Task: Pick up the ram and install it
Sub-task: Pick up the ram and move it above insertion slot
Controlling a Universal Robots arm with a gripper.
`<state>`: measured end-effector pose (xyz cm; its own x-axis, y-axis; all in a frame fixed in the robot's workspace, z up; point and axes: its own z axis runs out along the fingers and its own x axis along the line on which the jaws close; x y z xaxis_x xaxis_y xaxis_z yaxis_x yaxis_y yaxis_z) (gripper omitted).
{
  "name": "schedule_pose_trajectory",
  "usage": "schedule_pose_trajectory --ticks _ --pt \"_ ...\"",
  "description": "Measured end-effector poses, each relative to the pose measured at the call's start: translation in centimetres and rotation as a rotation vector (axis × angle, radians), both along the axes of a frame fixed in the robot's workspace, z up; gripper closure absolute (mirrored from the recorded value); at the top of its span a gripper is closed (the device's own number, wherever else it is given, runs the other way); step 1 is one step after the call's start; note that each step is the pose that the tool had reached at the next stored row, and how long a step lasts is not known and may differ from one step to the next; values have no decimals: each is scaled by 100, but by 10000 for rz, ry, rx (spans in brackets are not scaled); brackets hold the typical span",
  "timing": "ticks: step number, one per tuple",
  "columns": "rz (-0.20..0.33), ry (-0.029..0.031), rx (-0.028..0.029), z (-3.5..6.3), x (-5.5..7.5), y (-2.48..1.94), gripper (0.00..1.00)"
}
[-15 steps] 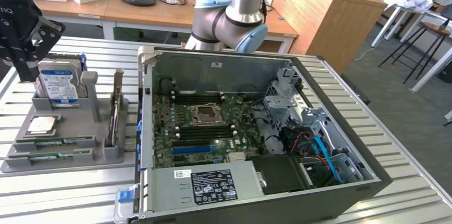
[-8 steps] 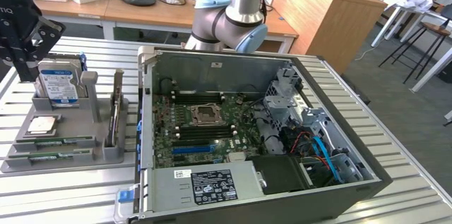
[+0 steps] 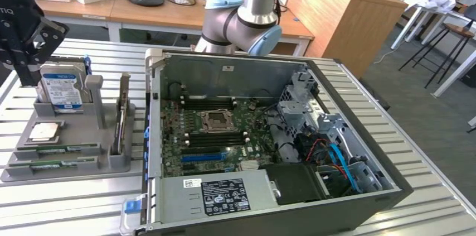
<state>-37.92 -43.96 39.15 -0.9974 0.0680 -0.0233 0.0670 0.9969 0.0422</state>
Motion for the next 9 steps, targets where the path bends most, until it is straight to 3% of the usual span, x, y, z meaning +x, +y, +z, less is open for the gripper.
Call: schedule_pose_trajectory --ticks 9 --pt "953 0 0 0 0 0 90"
